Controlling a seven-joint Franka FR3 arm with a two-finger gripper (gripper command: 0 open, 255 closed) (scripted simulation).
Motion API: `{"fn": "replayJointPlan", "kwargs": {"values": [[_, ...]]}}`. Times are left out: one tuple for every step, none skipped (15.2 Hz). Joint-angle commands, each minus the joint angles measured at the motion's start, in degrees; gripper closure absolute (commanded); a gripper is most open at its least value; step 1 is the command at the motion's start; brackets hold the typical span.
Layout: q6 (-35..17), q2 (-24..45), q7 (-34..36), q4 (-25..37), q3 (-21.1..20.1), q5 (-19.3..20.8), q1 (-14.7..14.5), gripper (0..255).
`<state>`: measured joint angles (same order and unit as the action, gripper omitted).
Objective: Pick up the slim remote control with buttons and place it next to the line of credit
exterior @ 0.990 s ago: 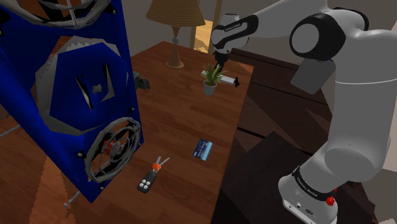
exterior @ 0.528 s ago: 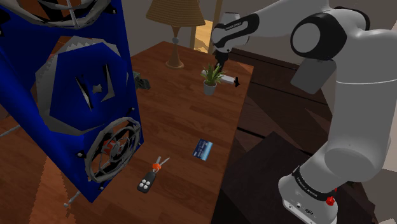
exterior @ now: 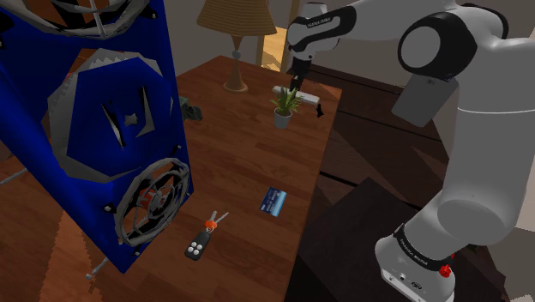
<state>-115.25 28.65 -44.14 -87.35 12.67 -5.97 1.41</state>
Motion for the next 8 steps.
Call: {"fn": "replayJointPlan", "kwargs": {"values": [[1.3,-0.5,0.0,0.9,0.1,0.1,0.0,255],[2.0,-0.7,0.1,1.3,0.1,0.2,0.0,255],[2.6,-0.9,0.1,1.8,0.1,0.2,0.0,255],[3.3,-1.1,0.2,2.2,0.2,0.3,0.0,255],[4.0,-1.3,0.2,2.7,0.2,0.3,0.0,255],[4.7,-1.5,0.2,3.2,0.2,0.4,0.0,255],[4.7,-1.5,0.2,3.2,0.2,0.4,0.0,255],[3.4,-3.8,0.9,-0.3,0.2,0.9,-0.9,255]]}}
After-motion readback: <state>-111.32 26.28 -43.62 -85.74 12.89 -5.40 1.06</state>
